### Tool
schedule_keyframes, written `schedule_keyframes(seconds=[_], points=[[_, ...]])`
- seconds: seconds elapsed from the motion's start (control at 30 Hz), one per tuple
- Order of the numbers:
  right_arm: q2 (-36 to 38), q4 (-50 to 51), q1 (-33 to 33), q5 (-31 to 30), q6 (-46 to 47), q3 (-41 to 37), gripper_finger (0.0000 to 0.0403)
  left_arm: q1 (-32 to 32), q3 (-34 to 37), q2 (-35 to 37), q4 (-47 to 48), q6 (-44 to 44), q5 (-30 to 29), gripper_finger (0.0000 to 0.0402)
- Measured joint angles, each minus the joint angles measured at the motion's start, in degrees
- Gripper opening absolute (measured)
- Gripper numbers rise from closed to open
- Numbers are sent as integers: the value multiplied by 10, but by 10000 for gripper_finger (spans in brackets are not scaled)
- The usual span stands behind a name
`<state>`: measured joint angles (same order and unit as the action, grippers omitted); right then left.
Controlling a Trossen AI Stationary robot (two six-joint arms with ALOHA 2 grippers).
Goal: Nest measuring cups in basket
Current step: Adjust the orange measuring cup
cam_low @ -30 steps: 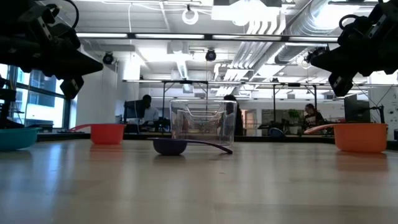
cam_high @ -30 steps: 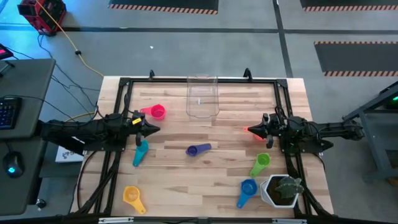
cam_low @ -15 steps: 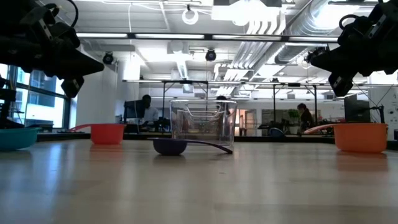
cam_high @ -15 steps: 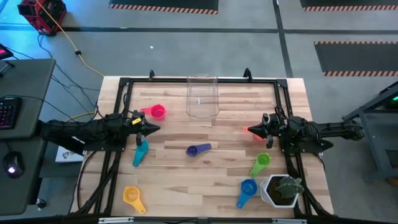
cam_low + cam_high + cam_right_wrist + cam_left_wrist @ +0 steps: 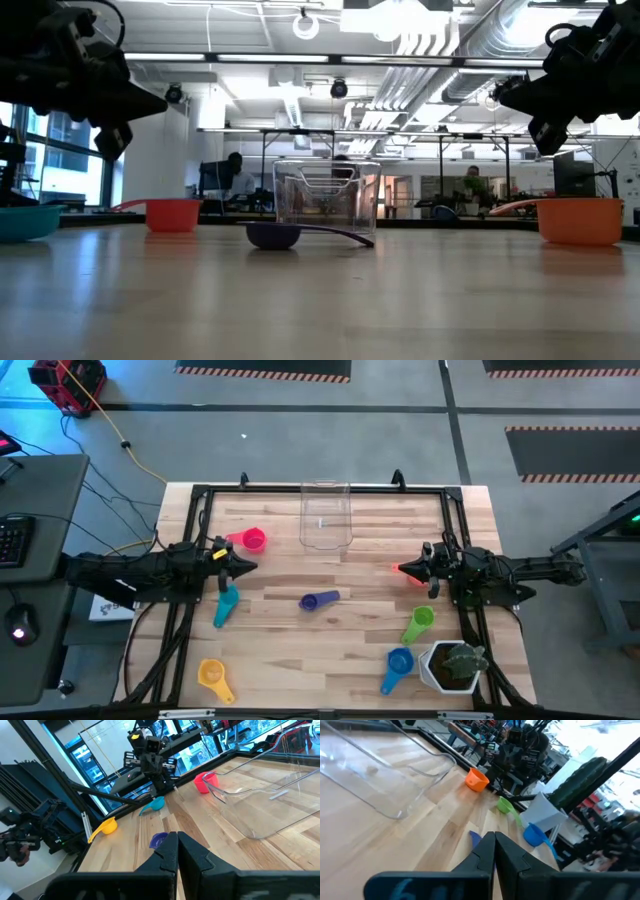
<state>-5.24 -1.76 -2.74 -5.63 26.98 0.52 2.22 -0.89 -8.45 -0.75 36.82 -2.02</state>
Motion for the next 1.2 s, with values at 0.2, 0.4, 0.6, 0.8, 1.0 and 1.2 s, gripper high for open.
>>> schedule_keyframes(seconds=[0.2, 0.4, 0.6, 0.8, 1.0, 1.2], points=[[0, 0, 0, 0, 0, 0, 0, 0, 0, -1, -69, 48, -125, 3], [0, 0, 0, 0, 0, 0, 0, 0, -24, -57, -174, 91, -264, 56], [0, 0, 0, 0, 0, 0, 0, 1, -113, -184, -174, 84, -269, 146], [0, 0, 0, -4, -29, 0, 0, 27, -237, -267, -122, -7, -215, 207], [0, -149, 1, -104, 114, 2, 0, 79, -366, -269, 43, -62, -122, 231], [-14, -327, 1, -296, 167, 3, 0, 128, -421, -263, 99, -91, -50, 233]])
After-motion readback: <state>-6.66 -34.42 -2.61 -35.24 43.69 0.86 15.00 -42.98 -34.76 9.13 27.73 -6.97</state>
